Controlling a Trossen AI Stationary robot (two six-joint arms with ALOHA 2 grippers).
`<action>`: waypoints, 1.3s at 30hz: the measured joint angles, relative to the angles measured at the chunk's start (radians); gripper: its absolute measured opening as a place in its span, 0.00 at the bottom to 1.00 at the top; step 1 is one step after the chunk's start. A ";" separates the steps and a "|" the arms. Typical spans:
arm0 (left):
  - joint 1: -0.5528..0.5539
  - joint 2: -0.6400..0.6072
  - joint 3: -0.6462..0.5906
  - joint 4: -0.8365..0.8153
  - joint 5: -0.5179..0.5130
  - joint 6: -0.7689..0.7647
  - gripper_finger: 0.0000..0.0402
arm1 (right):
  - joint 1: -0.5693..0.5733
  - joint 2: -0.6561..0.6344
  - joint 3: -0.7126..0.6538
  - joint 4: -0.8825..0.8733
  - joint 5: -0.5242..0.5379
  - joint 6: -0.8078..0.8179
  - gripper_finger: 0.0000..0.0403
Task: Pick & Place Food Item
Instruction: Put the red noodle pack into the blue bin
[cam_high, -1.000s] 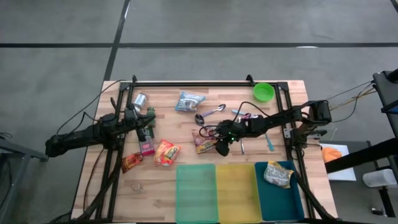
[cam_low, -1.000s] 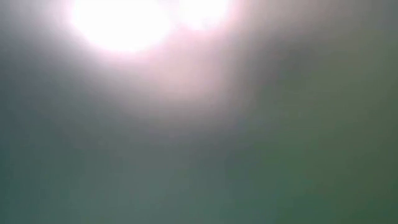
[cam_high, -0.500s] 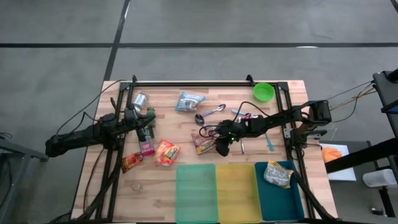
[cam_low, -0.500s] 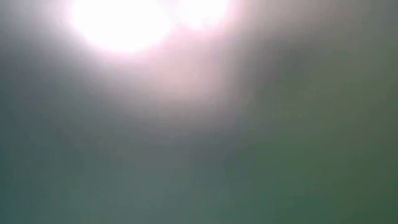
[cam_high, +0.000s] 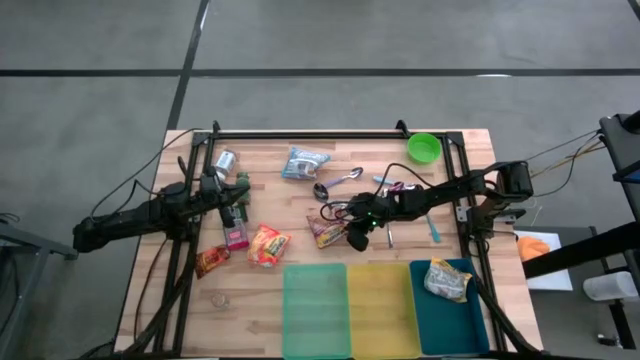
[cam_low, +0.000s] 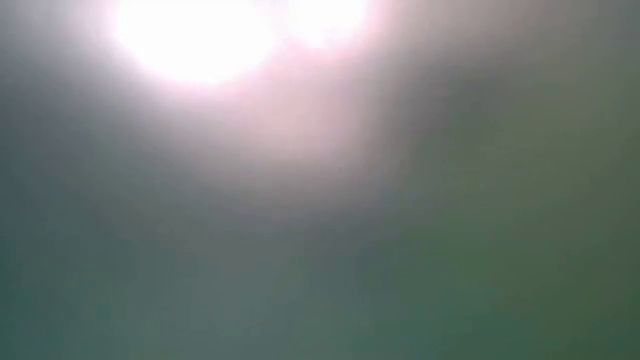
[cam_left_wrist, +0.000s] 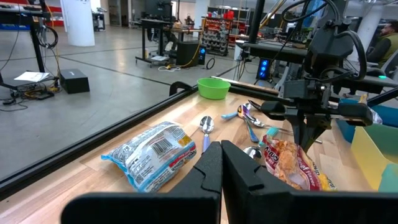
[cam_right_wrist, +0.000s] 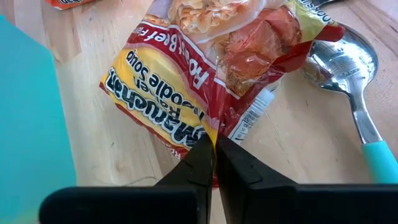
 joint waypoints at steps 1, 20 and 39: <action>0.000 0.000 0.000 0.000 0.000 0.000 0.00 | 0.000 0.000 0.000 0.000 0.000 0.000 0.03; 0.000 0.000 0.000 0.000 0.000 0.000 0.00 | 0.000 -0.094 0.000 0.000 0.003 -0.057 0.03; 0.000 0.000 0.000 0.000 0.000 0.000 0.00 | 0.007 -0.374 -0.001 -0.206 0.001 -0.181 0.03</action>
